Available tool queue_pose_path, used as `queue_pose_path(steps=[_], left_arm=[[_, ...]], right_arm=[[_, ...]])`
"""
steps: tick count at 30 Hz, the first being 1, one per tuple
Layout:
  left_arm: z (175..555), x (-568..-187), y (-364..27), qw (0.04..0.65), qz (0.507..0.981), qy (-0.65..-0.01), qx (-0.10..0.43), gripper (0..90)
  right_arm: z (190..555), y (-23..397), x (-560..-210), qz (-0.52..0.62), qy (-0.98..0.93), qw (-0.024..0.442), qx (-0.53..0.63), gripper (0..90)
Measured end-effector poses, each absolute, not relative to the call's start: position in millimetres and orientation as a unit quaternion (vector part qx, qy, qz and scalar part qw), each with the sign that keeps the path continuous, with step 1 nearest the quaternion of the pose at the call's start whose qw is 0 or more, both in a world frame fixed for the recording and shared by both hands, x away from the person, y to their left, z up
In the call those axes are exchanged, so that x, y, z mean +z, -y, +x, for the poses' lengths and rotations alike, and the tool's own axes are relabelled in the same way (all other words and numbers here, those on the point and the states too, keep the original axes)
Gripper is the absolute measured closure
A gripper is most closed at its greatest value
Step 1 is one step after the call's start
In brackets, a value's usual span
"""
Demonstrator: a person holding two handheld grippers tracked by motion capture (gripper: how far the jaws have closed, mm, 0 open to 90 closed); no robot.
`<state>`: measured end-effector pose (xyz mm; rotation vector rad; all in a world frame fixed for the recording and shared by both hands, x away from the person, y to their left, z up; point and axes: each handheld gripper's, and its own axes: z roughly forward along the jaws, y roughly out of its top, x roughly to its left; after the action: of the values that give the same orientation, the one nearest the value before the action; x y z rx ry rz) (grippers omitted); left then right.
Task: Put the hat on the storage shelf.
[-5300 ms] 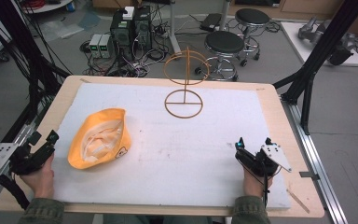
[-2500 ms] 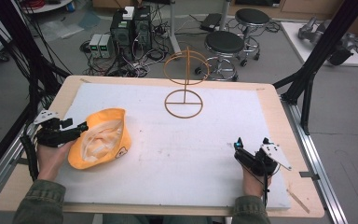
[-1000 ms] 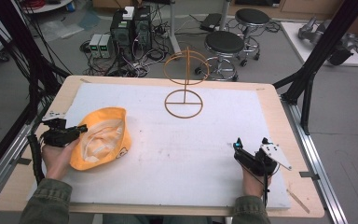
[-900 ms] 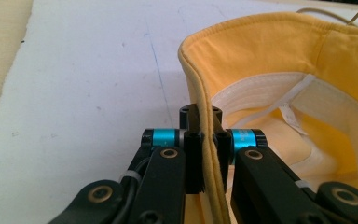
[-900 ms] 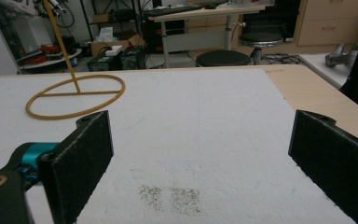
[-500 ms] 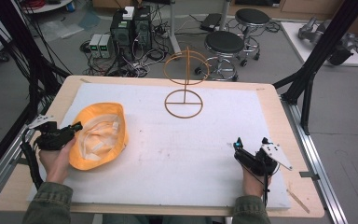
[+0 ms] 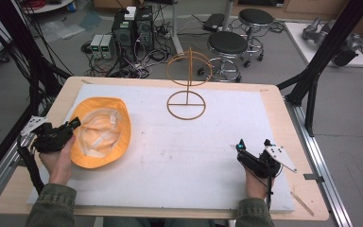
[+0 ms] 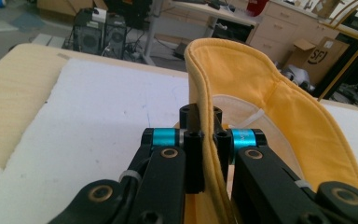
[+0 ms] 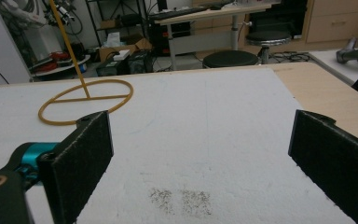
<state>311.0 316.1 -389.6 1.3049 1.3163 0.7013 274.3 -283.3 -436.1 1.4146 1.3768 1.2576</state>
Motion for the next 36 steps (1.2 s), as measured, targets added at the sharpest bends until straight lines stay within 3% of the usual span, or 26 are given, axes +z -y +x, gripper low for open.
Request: queue_pose_path(steps=[17,36], left_arm=[[301,-375,-300,0.607,0.472,-0.521,0.37,87.5],[320,-351,-274,0.641,0.417,-0.468,0.443,87.4]], right_arm=[[274,278,-435,0.548,-0.539,0.38,0.514,5.2],[272,281,-433,0.549,-0.528,0.38,0.525,5.2]])
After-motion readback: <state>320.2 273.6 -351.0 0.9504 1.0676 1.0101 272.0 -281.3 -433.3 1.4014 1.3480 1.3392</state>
